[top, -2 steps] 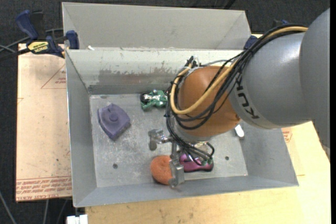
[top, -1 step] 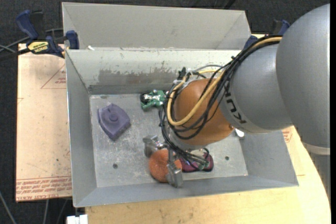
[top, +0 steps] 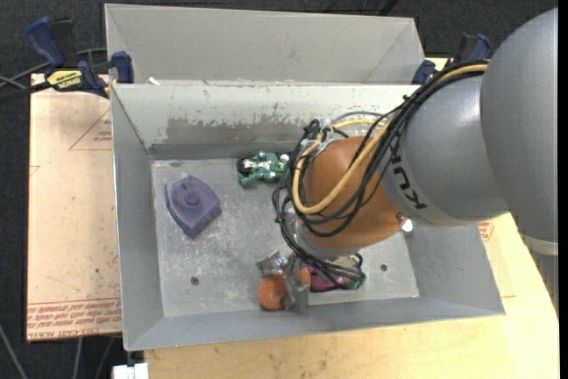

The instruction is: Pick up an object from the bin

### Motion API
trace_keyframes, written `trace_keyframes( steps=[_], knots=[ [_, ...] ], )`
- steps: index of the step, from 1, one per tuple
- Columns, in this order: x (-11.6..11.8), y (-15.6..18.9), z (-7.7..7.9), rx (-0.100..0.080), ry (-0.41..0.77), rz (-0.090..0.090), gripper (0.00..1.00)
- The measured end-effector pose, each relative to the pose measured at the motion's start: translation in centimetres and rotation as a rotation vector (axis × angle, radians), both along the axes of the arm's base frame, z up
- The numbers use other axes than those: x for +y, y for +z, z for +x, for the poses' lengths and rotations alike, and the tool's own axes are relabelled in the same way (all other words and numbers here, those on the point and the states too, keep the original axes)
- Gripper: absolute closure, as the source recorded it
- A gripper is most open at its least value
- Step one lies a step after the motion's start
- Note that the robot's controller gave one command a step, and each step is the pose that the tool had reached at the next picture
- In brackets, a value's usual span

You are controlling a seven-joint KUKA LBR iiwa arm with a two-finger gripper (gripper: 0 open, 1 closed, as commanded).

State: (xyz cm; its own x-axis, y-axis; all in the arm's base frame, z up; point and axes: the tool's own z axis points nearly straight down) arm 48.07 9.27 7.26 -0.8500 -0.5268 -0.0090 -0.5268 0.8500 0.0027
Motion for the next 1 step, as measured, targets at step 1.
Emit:
trace_keyframes(
  steps=[1],
  knots=[
    [0.0, 0.0, 0.0, 0.0, 0.0, 0.0, 1.0]
  ],
)
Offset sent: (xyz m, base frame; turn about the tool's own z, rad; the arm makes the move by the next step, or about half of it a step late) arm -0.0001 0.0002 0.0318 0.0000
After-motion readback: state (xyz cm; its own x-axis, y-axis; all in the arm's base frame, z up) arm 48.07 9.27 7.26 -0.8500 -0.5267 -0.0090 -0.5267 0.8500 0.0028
